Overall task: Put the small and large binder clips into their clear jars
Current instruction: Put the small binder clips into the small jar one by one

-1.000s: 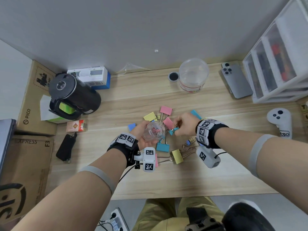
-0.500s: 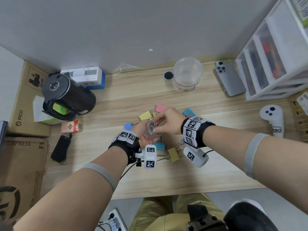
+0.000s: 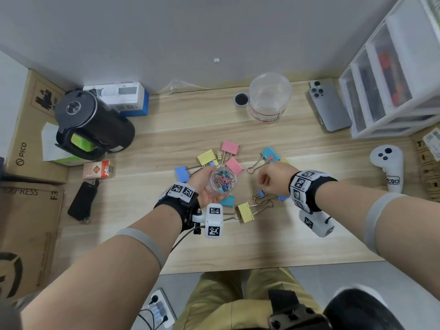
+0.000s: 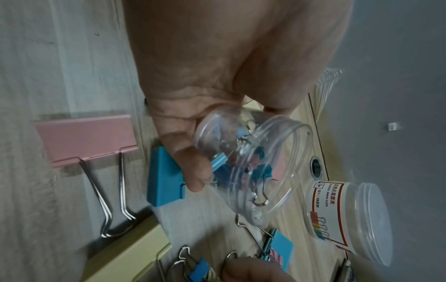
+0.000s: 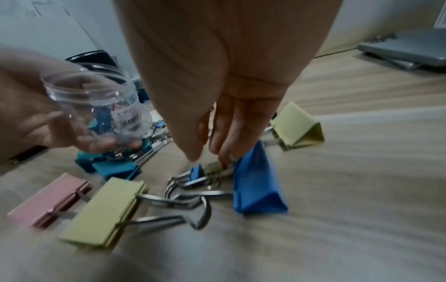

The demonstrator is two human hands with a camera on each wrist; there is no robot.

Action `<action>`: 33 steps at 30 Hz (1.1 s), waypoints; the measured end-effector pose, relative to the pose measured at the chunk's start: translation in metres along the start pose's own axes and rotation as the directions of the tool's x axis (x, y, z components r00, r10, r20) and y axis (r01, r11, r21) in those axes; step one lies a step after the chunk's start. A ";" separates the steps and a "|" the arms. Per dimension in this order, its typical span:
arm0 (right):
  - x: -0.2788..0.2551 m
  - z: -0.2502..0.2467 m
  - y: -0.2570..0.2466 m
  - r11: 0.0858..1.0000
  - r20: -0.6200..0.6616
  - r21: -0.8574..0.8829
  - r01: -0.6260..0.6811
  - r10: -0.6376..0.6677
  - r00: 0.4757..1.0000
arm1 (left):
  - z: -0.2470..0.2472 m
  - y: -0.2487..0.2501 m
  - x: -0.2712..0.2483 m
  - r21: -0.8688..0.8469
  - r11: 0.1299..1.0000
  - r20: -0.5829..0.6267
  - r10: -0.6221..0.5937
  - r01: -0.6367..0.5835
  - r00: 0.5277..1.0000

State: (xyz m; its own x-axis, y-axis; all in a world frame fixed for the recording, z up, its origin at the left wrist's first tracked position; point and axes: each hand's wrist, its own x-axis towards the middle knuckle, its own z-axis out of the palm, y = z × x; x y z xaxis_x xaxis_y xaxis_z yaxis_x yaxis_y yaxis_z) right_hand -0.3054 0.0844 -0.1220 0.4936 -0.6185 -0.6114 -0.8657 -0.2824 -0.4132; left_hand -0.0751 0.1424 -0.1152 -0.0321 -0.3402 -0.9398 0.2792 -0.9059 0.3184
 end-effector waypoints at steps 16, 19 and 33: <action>0.008 0.032 -0.009 0.960 -0.065 -0.279 0.021 -0.040 0.997 | -0.005 -0.014 0.005 0.036 0.999 -0.007 -0.004 0.004 1.000; 0.009 0.034 -0.013 0.960 -0.039 -0.276 0.038 -0.051 0.998 | -0.004 -0.014 0.006 0.036 0.999 0.002 -0.003 0.003 1.000; 0.003 -0.005 -0.024 0.965 -0.261 0.243 0.099 -0.034 0.965 | -0.008 -0.001 -0.001 -0.035 0.998 -0.031 0.042 -0.043 0.999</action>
State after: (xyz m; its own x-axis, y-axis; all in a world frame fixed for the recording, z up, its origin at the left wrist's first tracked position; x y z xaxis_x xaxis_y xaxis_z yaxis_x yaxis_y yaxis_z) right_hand -0.2834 0.0859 -0.1104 0.4839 -0.7783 -0.4001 -0.7664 -0.1561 -0.6231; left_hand -0.0681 0.1457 -0.1160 0.0093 -0.3699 -0.9290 0.3138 -0.8810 0.3539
